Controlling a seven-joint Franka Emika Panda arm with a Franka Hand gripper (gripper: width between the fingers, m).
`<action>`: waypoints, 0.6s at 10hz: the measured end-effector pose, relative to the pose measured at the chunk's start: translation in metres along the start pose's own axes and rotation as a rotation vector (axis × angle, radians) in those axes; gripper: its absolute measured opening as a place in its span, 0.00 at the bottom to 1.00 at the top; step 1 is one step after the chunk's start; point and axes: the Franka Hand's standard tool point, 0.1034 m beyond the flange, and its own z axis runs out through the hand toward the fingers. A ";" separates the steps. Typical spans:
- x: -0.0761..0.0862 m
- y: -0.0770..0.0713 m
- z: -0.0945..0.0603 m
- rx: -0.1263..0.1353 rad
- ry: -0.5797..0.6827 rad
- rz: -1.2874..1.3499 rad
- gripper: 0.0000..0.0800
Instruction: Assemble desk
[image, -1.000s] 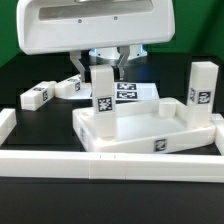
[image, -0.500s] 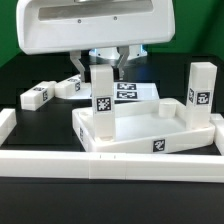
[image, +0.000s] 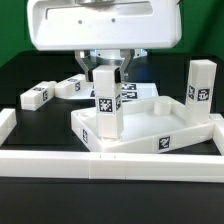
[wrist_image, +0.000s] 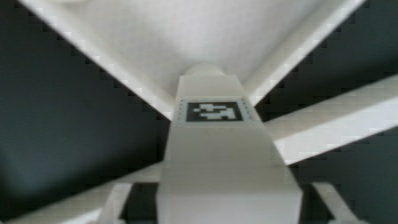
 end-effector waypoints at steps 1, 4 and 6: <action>-0.001 -0.003 0.000 0.000 -0.001 0.098 0.36; -0.005 -0.009 0.002 0.009 -0.008 0.378 0.36; -0.007 -0.014 0.003 0.008 -0.010 0.565 0.36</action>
Offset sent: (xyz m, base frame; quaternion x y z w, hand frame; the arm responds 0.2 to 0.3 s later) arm -0.0024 0.0069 -0.0038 -0.0118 -0.0224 0.2796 0.9598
